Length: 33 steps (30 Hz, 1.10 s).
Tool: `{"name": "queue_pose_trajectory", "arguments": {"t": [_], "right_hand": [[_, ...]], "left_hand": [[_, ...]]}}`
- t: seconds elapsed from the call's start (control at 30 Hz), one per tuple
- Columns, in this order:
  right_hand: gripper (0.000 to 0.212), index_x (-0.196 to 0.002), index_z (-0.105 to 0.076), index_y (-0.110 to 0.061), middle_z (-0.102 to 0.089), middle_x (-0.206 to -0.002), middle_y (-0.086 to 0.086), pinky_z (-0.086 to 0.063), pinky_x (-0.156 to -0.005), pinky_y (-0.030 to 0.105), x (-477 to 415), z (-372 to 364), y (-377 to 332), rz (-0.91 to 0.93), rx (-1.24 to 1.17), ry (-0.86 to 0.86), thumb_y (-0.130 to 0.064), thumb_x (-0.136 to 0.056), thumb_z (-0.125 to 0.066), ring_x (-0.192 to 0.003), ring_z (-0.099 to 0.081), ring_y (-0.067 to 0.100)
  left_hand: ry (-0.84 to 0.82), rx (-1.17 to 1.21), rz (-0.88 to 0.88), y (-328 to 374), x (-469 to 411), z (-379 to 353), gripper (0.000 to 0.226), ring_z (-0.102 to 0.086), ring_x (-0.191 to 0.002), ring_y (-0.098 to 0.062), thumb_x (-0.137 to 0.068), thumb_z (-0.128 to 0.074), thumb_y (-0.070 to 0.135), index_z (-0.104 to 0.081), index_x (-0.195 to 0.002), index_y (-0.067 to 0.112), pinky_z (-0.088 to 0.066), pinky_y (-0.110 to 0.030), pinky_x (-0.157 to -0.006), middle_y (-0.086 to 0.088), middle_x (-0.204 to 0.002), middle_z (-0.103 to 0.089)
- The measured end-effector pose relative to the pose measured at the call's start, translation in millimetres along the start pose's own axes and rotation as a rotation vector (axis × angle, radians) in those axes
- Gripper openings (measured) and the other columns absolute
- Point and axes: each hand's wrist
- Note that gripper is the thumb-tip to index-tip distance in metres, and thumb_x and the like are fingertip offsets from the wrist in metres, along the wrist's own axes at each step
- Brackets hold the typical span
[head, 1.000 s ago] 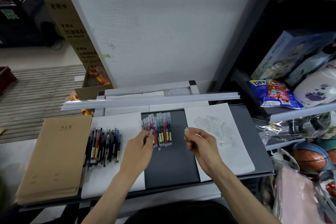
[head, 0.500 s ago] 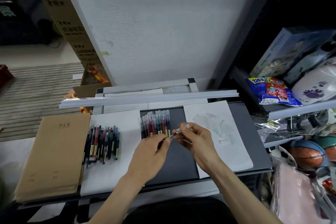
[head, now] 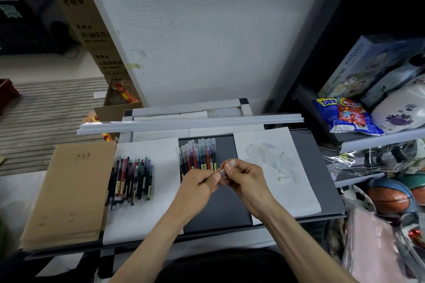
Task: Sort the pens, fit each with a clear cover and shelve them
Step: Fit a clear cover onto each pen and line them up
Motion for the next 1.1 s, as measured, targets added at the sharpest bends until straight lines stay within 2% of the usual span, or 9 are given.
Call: {"name": "queue_pose_trajectory", "arguments": {"t": [0.13, 0.27, 0.4, 0.5, 0.6, 0.67, 0.77, 0.9, 1.1], "right_hand": [[0.026, -0.093, -0.065, 0.014, -0.060, -0.085, 0.020, -0.055, -0.079, 0.034, -2.8, 7.1, -2.8, -0.053, 0.017, -0.052, -0.011, -0.102, -0.061, -0.071, -0.060, 0.023], [0.025, -0.095, -0.072, 0.003, -0.071, -0.094, 0.014, -0.056, -0.089, 0.037, -0.7, 19.3, 0.2, -0.102, 0.117, -0.014, -0.019, -0.102, -0.063, -0.089, -0.069, 0.022], [0.023, -0.096, -0.077, -0.009, -0.077, -0.091, 0.007, -0.050, -0.074, 0.028, 3.1, 28.9, 10.1, -0.131, 0.377, 0.086, -0.028, -0.102, -0.065, -0.081, -0.066, 0.012], [0.017, -0.093, -0.077, -0.022, -0.077, -0.088, -0.005, -0.052, -0.077, 0.028, 2.5, 47.0, 19.9, -0.117, 0.594, 0.193, -0.034, -0.100, -0.066, -0.078, -0.067, 0.009], [0.015, -0.107, -0.070, -0.030, -0.070, -0.106, -0.016, -0.054, -0.083, 0.034, 3.6, 71.5, 29.8, -0.063, 1.112, 0.358, -0.039, -0.097, -0.065, -0.094, -0.067, 0.010], [0.024, -0.119, -0.066, -0.027, -0.063, -0.119, -0.009, -0.054, -0.084, 0.037, 6.4, 88.5, 34.3, -0.001, 1.425, 0.452, -0.030, -0.095, -0.064, -0.107, -0.062, 0.019], [0.036, -0.120, -0.068, -0.018, -0.063, -0.120, 0.003, -0.053, -0.083, 0.041, 5.9, 111.5, 39.2, 0.043, 1.622, 0.514, -0.009, -0.085, -0.069, -0.107, -0.059, 0.029], [0.045, -0.114, -0.070, -0.015, -0.065, -0.113, 0.006, -0.052, -0.079, 0.042, 3.7, 129.1, 43.6, 0.001, 1.665, 0.545, 0.007, -0.074, -0.067, -0.101, -0.060, 0.032], [0.045, -0.116, -0.065, -0.011, -0.059, -0.116, 0.006, -0.048, -0.066, 0.035, 3.0, 137.6, 44.0, -0.062, 1.585, 0.500, 0.013, -0.081, -0.050, -0.104, -0.057, 0.028]], "left_hand": [[-0.073, 0.259, 0.128, 2.1, 1.3, -1.4, 0.047, -0.029, -0.039, -0.008, -0.110, -0.049, 0.015, -0.071, -0.069, 0.016, -0.022, -0.018, -0.039, -0.002, -0.058, -0.046], [-0.104, 0.141, 0.162, -9.6, -7.2, -8.4, 0.040, -0.036, -0.044, -0.014, -0.108, -0.053, 0.028, -0.069, -0.092, -0.004, -0.029, -0.024, -0.044, -0.017, -0.070, -0.053], [-0.104, -0.082, 0.150, -18.2, -13.8, -13.0, 0.038, -0.043, -0.053, -0.014, -0.103, -0.055, 0.033, -0.067, -0.080, 0.006, -0.037, -0.031, -0.058, -0.001, -0.061, -0.053], [-0.075, -0.175, 0.162, -23.3, -22.2, -15.4, 0.034, -0.039, -0.049, -0.010, -0.102, -0.057, 0.028, -0.067, -0.078, 0.006, -0.033, -0.028, -0.054, 0.006, -0.057, -0.048], [0.010, -0.234, 0.175, -34.4, -38.3, -17.5, 0.034, -0.042, -0.048, -0.012, -0.101, -0.059, 0.027, -0.065, -0.078, 0.002, -0.039, -0.028, -0.052, 0.003, -0.057, -0.049], [0.075, -0.271, 0.166, -37.0, -50.4, -17.3, 0.028, -0.050, -0.055, -0.010, -0.098, -0.061, 0.023, -0.071, -0.080, 0.005, -0.047, -0.028, -0.056, 0.001, -0.063, -0.061], [0.171, -0.333, 0.133, -38.4, -71.4, -15.5, 0.024, -0.058, -0.059, -0.012, -0.092, -0.067, 0.020, -0.070, -0.072, 0.009, -0.047, -0.024, -0.063, 0.003, -0.064, -0.065], [0.176, -0.452, 0.144, -39.9, -100.6, -18.1, 0.033, -0.049, -0.045, -0.016, -0.084, -0.067, 0.011, -0.052, -0.055, 0.003, -0.050, -0.032, -0.051, -0.013, -0.050, -0.056], [0.136, -0.607, 0.128, -37.4, -126.7, -25.8, 0.033, -0.056, -0.061, -0.021, -0.085, -0.070, 0.011, -0.046, -0.063, 0.014, -0.044, -0.030, -0.054, -0.002, -0.060, -0.053]]}}
Point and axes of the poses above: each hand's wrist, its own x-axis away from the middle knuckle, its own z-axis out of the back of the hand, y = z × x
